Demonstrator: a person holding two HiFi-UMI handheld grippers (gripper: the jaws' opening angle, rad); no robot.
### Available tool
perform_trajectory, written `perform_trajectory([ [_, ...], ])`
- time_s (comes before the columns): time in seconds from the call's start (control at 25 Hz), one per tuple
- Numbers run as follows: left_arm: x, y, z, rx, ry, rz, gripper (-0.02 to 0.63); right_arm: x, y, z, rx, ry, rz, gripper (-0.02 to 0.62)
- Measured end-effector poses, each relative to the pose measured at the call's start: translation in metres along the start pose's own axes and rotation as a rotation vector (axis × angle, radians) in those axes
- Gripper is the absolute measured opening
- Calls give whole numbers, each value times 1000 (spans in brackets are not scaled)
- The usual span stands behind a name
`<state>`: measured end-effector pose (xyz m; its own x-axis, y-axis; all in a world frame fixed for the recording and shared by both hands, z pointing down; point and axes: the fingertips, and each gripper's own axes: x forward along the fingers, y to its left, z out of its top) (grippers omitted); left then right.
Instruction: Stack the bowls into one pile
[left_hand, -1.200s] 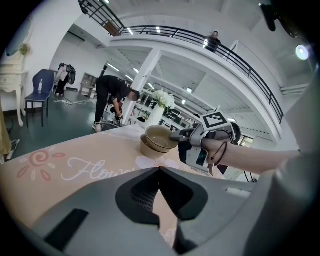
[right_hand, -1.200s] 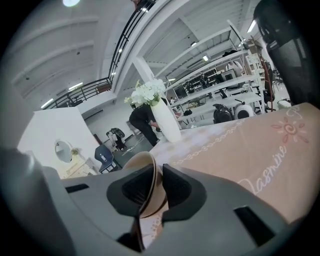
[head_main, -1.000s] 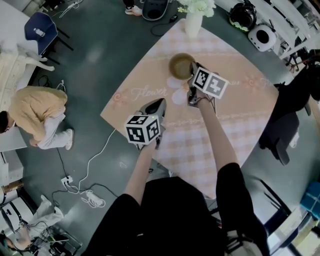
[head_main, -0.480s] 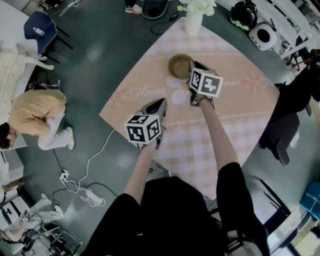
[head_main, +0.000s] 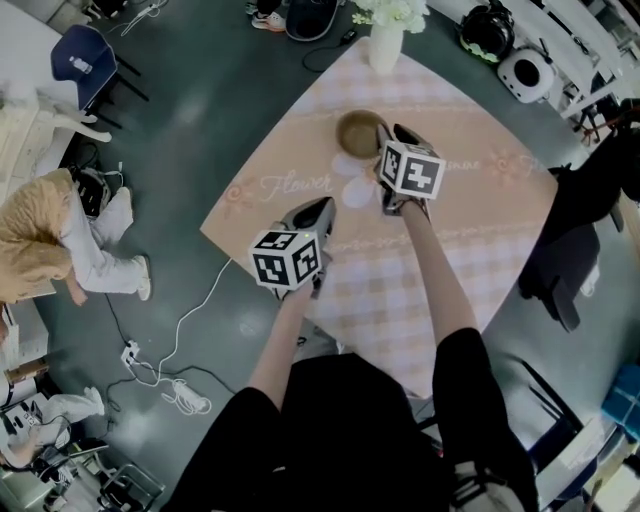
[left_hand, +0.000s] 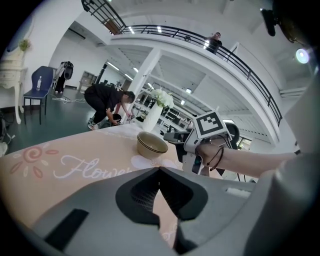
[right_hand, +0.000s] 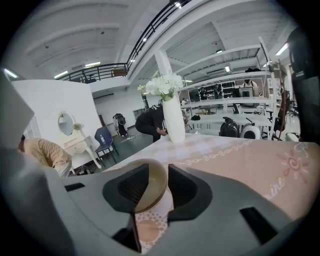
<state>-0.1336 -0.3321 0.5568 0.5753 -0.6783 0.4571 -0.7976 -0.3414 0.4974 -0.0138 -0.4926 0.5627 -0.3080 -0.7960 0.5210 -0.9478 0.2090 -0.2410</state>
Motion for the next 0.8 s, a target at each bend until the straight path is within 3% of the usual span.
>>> perform_trajectory([
  [0.16, -9, -2, 8, 18, -44, 5, -2, -17, 2, -1, 4, -24, 20, 25],
  [0.28, -21, -6, 18, 48, -92, 7, -3, -35, 7, -5, 0, -49, 59, -5],
  [0.6, -66, -19, 41, 122, -222, 12, -3, -103, 47, 3, -22, -174, 242, -6],
  [0.8, -97, -34, 60, 170, -288, -2, -3, -154, 66, 17, -29, -259, 314, -6],
])
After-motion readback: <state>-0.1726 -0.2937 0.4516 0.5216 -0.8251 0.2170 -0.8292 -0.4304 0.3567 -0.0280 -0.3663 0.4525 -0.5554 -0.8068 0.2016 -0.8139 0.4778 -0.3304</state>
